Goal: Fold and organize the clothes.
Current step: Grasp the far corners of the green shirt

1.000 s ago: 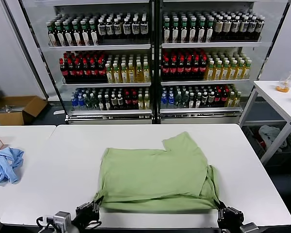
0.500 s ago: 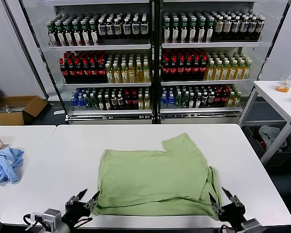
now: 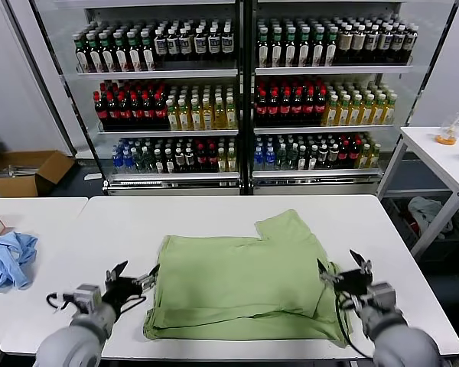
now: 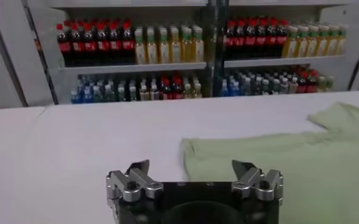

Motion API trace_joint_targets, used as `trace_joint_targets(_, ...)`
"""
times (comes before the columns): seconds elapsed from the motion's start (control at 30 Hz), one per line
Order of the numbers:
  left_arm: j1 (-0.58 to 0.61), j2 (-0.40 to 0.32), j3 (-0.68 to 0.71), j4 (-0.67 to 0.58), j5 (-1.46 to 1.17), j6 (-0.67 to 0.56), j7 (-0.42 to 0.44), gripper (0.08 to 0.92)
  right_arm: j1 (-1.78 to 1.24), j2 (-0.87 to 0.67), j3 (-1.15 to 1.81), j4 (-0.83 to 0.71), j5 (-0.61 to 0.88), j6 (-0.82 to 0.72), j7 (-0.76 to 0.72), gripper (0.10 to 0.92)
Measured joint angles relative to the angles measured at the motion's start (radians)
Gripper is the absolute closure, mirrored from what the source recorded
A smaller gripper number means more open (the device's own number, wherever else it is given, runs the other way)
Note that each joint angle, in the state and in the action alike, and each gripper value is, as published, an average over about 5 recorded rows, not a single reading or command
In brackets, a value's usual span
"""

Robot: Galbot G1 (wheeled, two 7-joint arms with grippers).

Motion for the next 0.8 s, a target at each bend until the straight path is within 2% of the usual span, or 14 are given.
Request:
trace_joint_targets(0.43, -0.334, -0.049, 0.205, 0.305, 0.033, 0.012, -0.031, 0.177, 0.408, 0.107, -0.226, -0.38, 0.044, -0.028, -0.004, 0.203)
trace_joint_targets(0.8, -0.495, -0.096, 0.301, 0.509, 0.06, 0.015, -0.03, 0.177, 0.591, 0.214, -0.33, -0.629, 0.035, -0.036, -0.031, 0.203)
